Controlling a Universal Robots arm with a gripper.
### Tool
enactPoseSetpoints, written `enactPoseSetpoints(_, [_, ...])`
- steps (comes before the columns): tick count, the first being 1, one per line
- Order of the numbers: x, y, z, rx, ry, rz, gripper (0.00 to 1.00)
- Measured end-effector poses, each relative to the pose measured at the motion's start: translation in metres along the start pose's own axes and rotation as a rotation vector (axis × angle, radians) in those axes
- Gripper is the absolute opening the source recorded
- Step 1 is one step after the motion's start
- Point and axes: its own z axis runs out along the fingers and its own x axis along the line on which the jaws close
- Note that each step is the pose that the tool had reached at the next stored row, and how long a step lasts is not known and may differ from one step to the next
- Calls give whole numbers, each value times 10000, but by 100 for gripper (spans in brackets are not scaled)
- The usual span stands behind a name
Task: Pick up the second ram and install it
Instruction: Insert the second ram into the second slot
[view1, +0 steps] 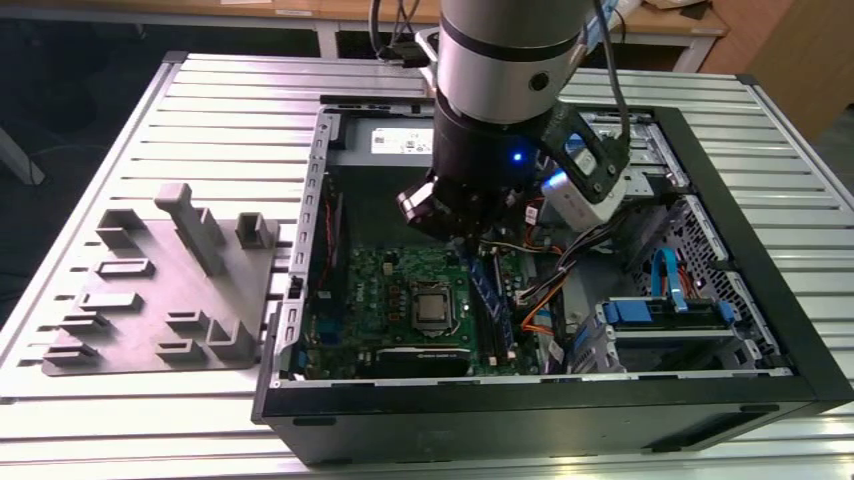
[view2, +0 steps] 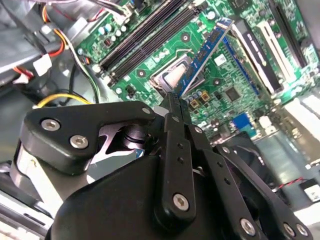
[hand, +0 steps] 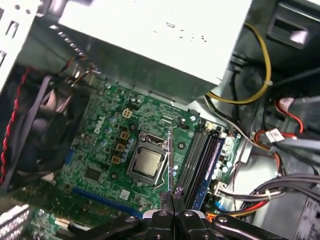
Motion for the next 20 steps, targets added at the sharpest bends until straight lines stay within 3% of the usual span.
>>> enactPoseSetpoints(17, [1,-1,17,110,-110,3097,8])
enactPoseSetpoints(20, [1,-1,17,116,-116,3272,8])
